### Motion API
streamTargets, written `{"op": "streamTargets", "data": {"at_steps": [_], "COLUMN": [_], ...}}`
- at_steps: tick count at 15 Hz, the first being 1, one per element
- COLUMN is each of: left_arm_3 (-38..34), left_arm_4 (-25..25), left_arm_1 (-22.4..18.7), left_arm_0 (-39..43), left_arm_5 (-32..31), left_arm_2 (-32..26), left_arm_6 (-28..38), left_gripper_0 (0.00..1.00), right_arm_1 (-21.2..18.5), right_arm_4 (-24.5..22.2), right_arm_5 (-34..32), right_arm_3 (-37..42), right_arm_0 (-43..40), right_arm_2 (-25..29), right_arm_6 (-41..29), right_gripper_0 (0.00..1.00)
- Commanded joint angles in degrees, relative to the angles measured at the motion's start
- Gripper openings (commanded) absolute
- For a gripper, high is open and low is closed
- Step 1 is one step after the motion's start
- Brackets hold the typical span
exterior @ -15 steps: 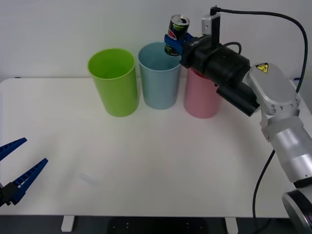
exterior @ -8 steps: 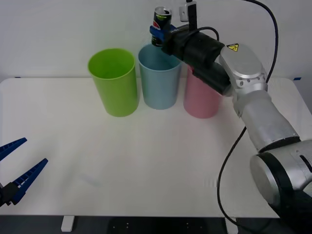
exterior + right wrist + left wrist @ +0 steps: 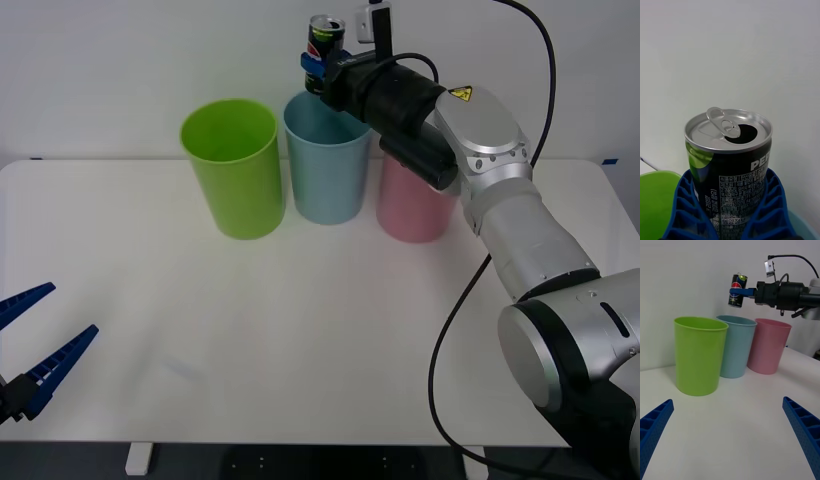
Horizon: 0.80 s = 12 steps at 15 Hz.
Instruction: Grasp the object on the table and drop it into the matching bin: aluminum can to the light blue bin, PET bottle to the pink bin.
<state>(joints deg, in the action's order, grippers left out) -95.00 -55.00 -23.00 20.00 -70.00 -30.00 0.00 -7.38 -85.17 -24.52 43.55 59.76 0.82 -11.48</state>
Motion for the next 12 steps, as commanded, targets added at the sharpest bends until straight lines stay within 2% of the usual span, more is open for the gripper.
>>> {"op": "streamTargets", "data": {"at_steps": [1,7,11,12], "left_arm_3": [0.0,0.0,0.0,0.0], "left_arm_4": [0.0,0.0,0.0,0.0], "left_arm_1": [0.0,0.0,0.0,0.0], "left_arm_0": [0.0,0.0,0.0,0.0], "left_arm_5": [0.0,0.0,0.0,0.0], "left_arm_2": [0.0,0.0,0.0,0.0], "left_arm_6": [0.0,0.0,0.0,0.0], "left_gripper_0": [1.0,1.0,1.0,1.0], "right_arm_1": [0.0,-0.79,-3.34,-4.66], "right_arm_4": [0.09,1.32,5.01,6.86], "right_arm_5": [0.0,-0.62,-4.4,-4.57], "right_arm_3": [0.04,0.04,0.66,2.24], "right_arm_0": [-0.09,-0.17,-1.4,-2.55], "right_arm_2": [-0.02,-0.02,-0.55,-2.22], "right_arm_6": [0.49,0.76,1.28,1.37], "right_gripper_0": [1.0,1.0,1.0,1.0]}}
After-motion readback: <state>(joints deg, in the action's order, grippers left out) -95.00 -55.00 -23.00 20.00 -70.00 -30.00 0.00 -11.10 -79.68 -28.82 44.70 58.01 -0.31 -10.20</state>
